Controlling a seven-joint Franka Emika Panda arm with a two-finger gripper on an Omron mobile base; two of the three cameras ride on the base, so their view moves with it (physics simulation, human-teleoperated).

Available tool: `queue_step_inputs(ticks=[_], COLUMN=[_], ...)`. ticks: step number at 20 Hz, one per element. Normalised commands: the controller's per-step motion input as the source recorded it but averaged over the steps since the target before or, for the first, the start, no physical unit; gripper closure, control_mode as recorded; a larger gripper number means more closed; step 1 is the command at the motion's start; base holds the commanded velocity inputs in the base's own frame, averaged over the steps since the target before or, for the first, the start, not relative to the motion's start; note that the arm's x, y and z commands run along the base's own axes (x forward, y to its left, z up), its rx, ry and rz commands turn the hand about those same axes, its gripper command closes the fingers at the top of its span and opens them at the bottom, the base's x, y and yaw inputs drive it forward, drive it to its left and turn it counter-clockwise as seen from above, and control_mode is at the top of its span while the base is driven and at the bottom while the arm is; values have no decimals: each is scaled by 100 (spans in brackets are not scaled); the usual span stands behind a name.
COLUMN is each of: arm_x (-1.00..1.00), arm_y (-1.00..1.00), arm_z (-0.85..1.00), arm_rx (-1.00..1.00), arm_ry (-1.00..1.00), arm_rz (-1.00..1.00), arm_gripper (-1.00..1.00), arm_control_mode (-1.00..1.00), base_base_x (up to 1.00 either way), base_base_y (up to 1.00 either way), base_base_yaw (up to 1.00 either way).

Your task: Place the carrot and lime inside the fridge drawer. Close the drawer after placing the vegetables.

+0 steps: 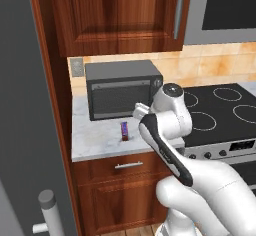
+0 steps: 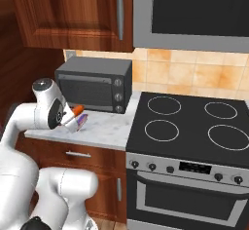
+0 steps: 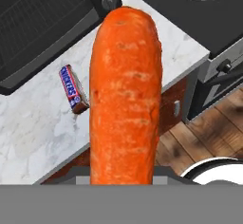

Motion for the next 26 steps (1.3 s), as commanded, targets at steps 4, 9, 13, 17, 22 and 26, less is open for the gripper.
queue_step_inputs(ticks=[4, 9, 13, 17, 22, 26], arm_x=[-46, -68, -67, -62, -21, -18], arm_y=[-55, -67, -33, 2, 6, 0], arm_z=[20, 4, 0, 0, -5, -10], arm_rx=[-4, 0, 0, -4, -5, 0], arm_ry=[0, 0, 0, 0, 1, 0], arm_rz=[7, 6, 2, 0, 0, 0], arm_gripper=[100, 100, 100, 100, 100, 100], arm_control_mode=[-100, -100, -100, -100, -100, -100], base_base_x=[0, 0, 0, 0, 0, 0], base_base_y=[0, 0, 0, 0, 0, 0], base_base_yaw=[0, 0, 0, 0, 0, 0])
